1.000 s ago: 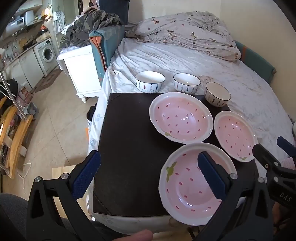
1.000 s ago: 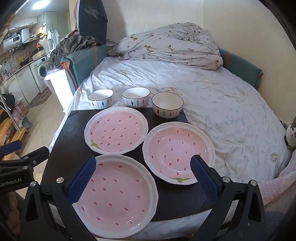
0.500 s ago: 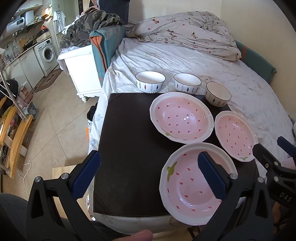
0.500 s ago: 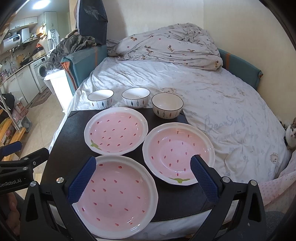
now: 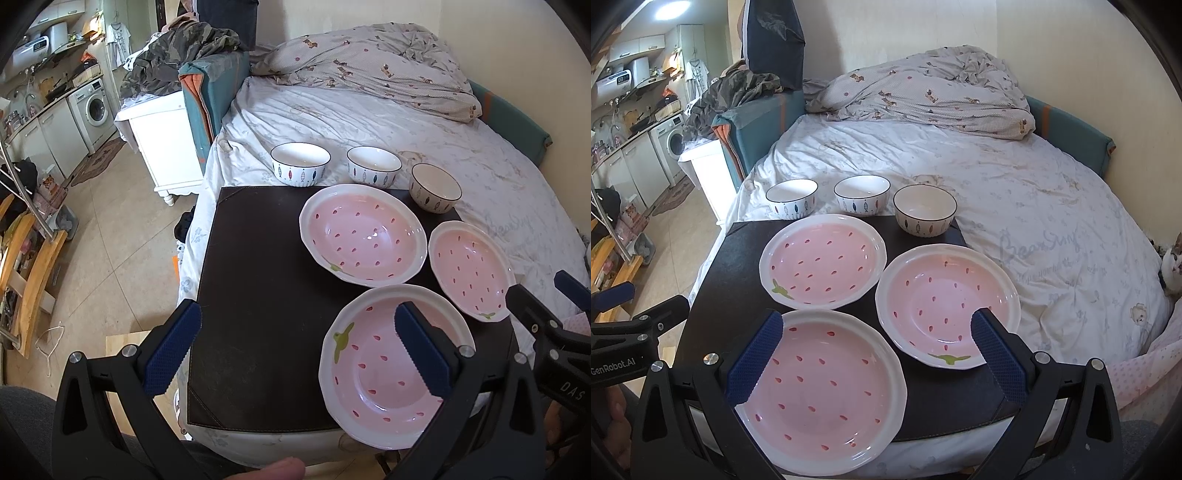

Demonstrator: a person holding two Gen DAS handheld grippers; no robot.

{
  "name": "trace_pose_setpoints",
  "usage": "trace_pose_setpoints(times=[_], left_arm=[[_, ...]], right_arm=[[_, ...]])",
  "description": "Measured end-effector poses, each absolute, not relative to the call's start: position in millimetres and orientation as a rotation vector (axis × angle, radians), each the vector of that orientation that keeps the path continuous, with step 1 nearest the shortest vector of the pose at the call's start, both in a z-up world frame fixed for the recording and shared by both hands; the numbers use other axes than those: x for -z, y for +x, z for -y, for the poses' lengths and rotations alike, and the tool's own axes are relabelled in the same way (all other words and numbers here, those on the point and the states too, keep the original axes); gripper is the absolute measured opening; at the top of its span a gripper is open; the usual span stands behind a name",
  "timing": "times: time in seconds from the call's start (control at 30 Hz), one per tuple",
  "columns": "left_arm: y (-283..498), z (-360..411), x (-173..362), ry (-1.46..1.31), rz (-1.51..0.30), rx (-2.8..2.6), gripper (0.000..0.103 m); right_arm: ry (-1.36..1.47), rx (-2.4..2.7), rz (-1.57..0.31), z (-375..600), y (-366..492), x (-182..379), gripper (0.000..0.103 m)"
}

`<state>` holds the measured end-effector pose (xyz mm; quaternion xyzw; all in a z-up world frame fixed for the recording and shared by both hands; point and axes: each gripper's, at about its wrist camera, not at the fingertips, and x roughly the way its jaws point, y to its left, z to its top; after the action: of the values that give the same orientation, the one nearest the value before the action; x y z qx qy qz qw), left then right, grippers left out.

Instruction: Organize plates and bowls

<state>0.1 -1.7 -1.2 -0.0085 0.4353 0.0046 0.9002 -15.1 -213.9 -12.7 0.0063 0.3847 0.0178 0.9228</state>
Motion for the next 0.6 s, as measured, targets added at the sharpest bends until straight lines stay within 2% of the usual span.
trace_pose_setpoints(times=[0.6], left_arm=[[-0.6,0.1,0.1,-0.021,-0.902,-0.011,0.103]], right_arm=[[0.009,-0.045,-0.796,211.4,-16.4,13.1,0.103]])
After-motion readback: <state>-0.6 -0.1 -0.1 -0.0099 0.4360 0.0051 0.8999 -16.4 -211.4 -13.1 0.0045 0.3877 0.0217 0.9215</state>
